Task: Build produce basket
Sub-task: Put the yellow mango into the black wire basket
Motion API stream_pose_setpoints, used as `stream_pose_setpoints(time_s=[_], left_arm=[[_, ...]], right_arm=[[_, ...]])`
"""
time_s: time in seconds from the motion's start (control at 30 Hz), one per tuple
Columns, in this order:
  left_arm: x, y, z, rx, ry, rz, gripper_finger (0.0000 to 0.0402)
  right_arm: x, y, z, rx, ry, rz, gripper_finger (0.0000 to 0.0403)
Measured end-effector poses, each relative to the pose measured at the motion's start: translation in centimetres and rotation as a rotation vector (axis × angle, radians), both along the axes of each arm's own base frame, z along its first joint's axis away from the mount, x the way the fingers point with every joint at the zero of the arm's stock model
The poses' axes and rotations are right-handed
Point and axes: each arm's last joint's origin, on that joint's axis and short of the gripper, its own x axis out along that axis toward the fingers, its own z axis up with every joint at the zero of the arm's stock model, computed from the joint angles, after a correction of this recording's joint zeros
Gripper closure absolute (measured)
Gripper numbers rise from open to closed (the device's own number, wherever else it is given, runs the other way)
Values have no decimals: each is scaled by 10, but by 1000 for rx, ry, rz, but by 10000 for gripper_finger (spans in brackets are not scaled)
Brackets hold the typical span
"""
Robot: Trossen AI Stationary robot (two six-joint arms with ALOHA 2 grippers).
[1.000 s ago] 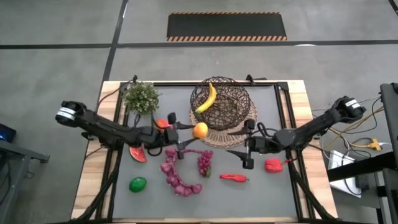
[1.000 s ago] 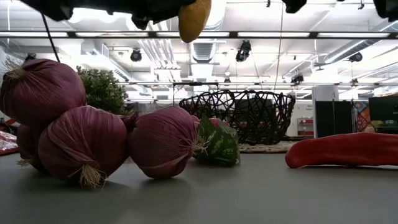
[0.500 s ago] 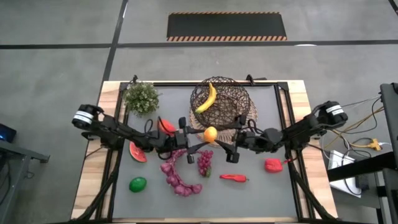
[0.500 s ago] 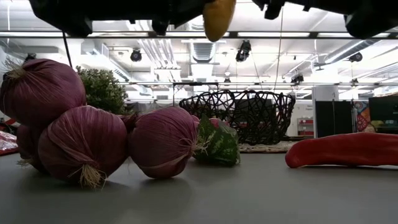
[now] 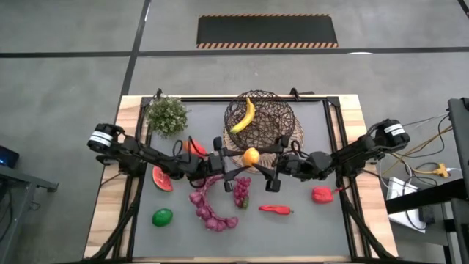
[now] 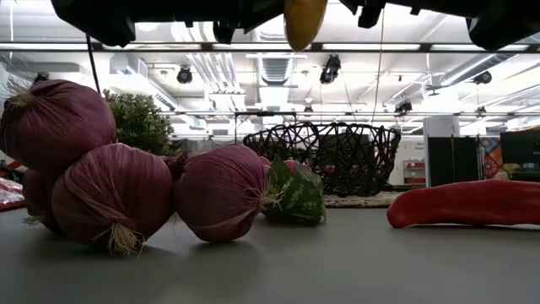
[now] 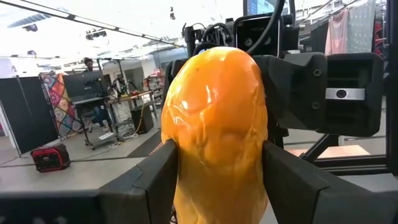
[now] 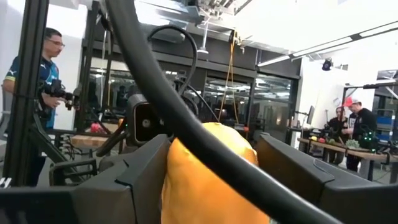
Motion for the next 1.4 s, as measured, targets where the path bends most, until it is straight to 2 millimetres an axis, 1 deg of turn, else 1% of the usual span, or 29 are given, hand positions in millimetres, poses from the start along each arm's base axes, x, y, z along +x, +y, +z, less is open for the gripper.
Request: stream_pose_setpoints(time_s=[0.3,0.57,0.67,0.83,0.93,1.0,1.2,1.33,1.4], left_arm=[[0,0,-1,0,7,2,216],[0,0,-1,-1,7,3,214],[0,0,-1,-2,6,2,197],[0,1,-2,-17,11,-1,147],[0,1,-3,14,33,6,125],[-1,1,-2,54,55,15,118],[-13,5,13,188,131,47,116],[-28,10,26,270,216,82,116],[-36,12,33,290,236,89,116]], right_arm=[[0,0,-1,-1,8,-4,239],[0,0,-1,-1,8,-4,249],[0,0,-1,0,8,-4,250],[0,0,-1,14,12,-14,251],[0,-1,-2,27,20,-40,252],[0,-1,-3,30,23,-56,252],[1,-5,1,44,47,-199,253],[6,-10,13,45,99,-329,253],[11,-17,17,49,150,-414,253]])
